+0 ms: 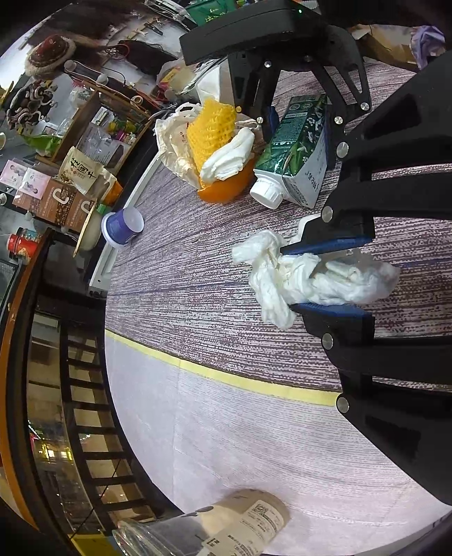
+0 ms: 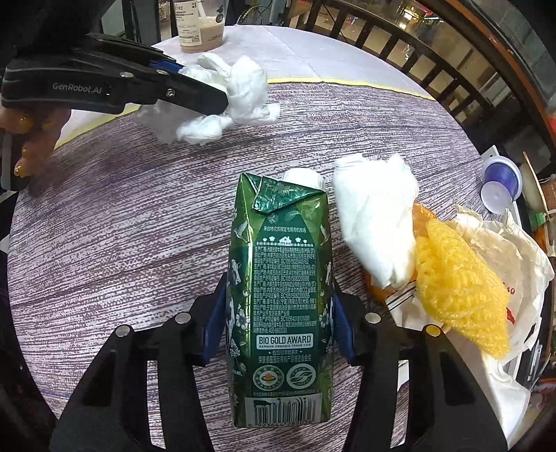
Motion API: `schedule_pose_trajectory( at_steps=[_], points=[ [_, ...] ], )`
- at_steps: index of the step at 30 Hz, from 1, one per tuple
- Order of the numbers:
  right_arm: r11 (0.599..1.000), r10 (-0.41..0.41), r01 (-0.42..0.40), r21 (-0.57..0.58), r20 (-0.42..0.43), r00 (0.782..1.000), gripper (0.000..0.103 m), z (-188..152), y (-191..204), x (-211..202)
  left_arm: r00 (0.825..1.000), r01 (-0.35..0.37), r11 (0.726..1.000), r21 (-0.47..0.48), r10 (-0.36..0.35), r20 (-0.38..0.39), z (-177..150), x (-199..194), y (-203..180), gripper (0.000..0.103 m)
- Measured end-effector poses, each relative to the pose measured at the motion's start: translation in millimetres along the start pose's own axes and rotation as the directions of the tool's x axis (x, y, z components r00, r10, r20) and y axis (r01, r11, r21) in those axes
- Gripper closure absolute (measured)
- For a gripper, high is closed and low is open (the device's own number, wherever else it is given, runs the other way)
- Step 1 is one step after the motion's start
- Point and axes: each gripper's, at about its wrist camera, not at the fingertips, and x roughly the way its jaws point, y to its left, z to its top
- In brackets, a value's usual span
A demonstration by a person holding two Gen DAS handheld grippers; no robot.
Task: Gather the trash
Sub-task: 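Carry tissue and green carton to the bin and release both inside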
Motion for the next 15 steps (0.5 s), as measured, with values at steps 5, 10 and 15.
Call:
schedule_pose_trajectory(
  at_steps=[5,10,15],
  points=[
    [0.998,0.004,-0.008,0.064,0.058,0.998,0.054,-18.3,15.8,-14.1,1.0,-0.009,1.0,0.009,0.009,0.017,-5.6,-6.5,-6.3,0.078],
    [0.99,0.006,-0.025,0.137,0.141,0.99,0.054,-40.0,31.3,-32.2,1.0,-0.009,1.0,0.022,0.009,0.025,-12.1,-14.4,-19.8,0.078],
    [0.974,0.0,-0.055,0.222,0.239,0.971,0.054,-67.5,40.2,-57.9,0.999,0.004,0.999,0.044,-0.005,0.04,-21.4,-23.7,-39.9,0.078]
  ],
)
